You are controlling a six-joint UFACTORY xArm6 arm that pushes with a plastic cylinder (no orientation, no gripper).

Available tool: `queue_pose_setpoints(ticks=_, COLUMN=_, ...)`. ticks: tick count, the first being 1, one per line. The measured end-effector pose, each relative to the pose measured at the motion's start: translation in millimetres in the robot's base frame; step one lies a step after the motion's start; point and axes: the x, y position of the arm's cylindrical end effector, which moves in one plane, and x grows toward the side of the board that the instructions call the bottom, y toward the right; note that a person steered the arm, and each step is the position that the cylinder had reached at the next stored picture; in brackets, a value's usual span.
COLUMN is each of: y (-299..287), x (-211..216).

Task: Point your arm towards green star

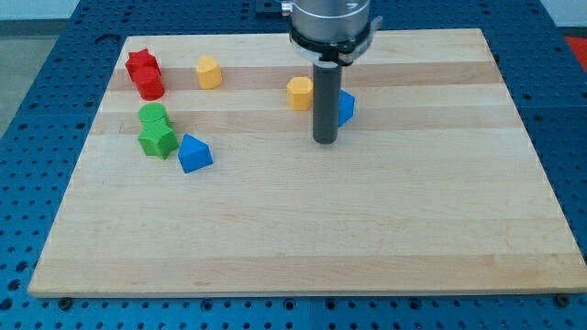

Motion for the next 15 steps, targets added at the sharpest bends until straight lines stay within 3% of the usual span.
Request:
queue_pose_setpoints(ticks=3, y=13.5, x=-42.2)
queue_pose_setpoints(ticks=5, y=62.1, x=-24.8)
queue_pose_setpoints(ticks=6, y=79.3, x=-36.8)
queue_pose_setpoints(ticks=8, y=8.7, x=79.8)
queue_pose_setpoints(ticks=9, y=-78.6, x=107.7)
queue_pose_setpoints(ticks=10, y=-179.4, x=106.6)
queue_pose_setpoints(ticks=12, y=-313.5, x=73.6)
queue_pose_setpoints(ticks=13, y=-324.9, x=63.3)
queue_pose_setpoints(ticks=15, y=-284.1, x=54.2)
